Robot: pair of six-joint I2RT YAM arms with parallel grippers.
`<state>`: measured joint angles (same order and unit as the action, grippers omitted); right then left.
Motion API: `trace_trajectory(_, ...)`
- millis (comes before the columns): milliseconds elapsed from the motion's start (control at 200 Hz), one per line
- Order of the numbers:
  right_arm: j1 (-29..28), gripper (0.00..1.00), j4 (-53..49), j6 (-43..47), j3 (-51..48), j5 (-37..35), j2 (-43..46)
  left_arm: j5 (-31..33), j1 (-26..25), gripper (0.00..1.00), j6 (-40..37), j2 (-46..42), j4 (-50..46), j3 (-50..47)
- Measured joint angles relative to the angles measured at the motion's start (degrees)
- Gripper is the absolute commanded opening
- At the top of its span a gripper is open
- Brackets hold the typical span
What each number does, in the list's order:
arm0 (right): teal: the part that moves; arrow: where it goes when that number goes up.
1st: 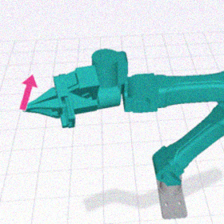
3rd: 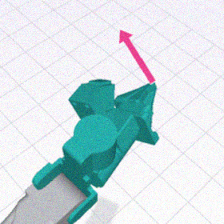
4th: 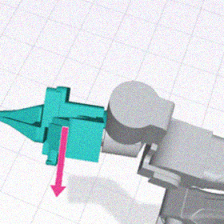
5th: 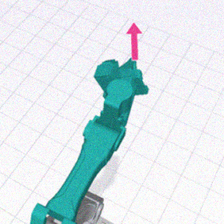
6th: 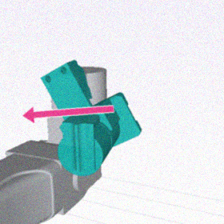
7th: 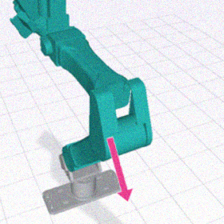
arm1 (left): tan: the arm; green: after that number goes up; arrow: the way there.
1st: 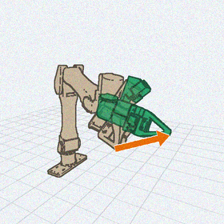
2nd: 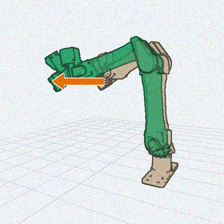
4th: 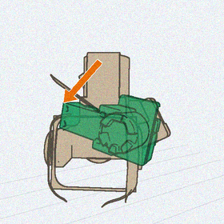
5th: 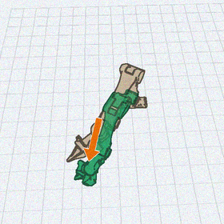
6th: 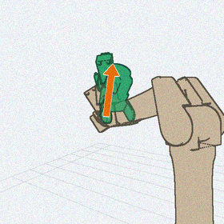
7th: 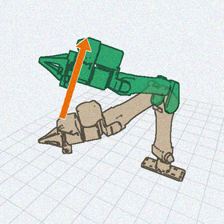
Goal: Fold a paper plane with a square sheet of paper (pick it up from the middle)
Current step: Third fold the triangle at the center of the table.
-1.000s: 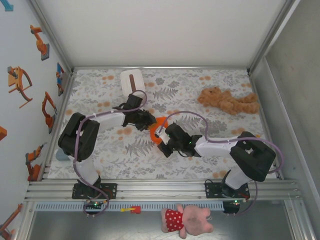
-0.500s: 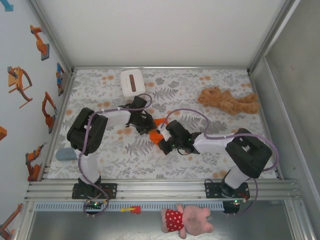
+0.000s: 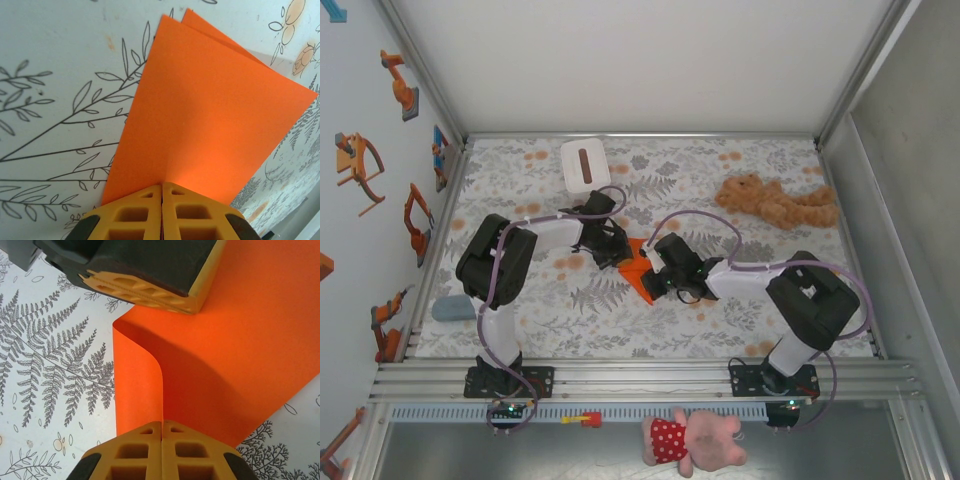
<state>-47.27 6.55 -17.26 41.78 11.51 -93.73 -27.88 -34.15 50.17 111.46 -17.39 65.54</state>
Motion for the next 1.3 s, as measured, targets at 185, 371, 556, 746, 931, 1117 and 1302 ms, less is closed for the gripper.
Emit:
trace_trajectory(185,0.0,0.0,-0.48,-1.22,0.52,-0.28,-0.74,0.0,0.0,0.07,-0.07,0.07,-0.13,0.13)
trace_trajectory(371,0.02,0.0,-2.16,-2.38,1.05,-0.87,-1.01,-0.02,0.0,0.07,-0.09,0.2,-0.5,0.46)
trace_trajectory(556,0.0,0.0,-3.3,-3.65,1.09,-0.72,-1.01,-0.07,0.0,0.07,-0.07,0.55,-1.33,1.18)
trace_trajectory(746,0.0,0.0,-3.34,-4.48,1.09,-0.59,-1.01,-0.31,0.0,0.07,-0.09,1.16,-1.99,2.05)
trace_trajectory(931,0.02,0.0,-3.37,-4.87,1.09,-0.59,-1.01,-0.52,0.0,0.11,-0.37,1.38,-2.47,2.67)
trace_trajectory(1117,0.0,0.0,-3.37,-4.92,1.09,-0.61,-1.18,-0.44,0.0,0.15,-1.22,1.22,-2.84,3.98)
trace_trajectory(1302,0.0,0.0,-3.37,-5.22,1.09,-0.59,-1.73,-0.2,0.07,0.13,-1.79,1.4,-2.91,5.73)
